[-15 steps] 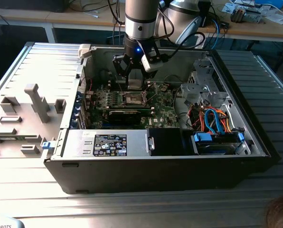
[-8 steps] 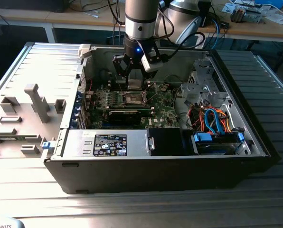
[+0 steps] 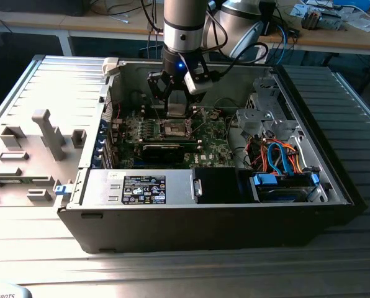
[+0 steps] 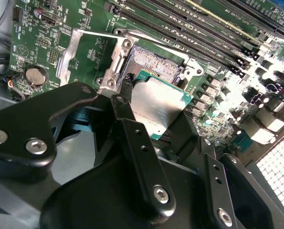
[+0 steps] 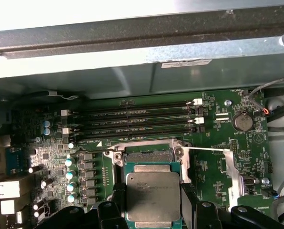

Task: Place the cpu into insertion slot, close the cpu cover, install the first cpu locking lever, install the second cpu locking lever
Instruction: 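Place the cpu into insertion slot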

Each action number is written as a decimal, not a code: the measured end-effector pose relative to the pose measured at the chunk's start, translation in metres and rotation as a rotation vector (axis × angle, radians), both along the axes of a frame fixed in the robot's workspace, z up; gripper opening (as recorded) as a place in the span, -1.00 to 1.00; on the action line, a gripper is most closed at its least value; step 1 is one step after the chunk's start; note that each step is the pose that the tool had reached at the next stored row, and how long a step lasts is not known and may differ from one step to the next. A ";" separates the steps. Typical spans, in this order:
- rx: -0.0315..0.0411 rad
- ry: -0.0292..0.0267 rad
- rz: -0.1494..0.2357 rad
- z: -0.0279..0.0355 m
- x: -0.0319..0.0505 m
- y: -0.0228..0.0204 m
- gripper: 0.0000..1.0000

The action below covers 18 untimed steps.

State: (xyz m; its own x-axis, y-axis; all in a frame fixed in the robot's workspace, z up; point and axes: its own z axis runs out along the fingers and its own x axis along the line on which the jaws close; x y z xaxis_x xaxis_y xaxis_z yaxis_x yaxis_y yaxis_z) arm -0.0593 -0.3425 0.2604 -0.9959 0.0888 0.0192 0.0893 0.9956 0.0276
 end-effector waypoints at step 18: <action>-0.0001 0.0000 -0.091 -0.0013 0.0000 0.0000 0.09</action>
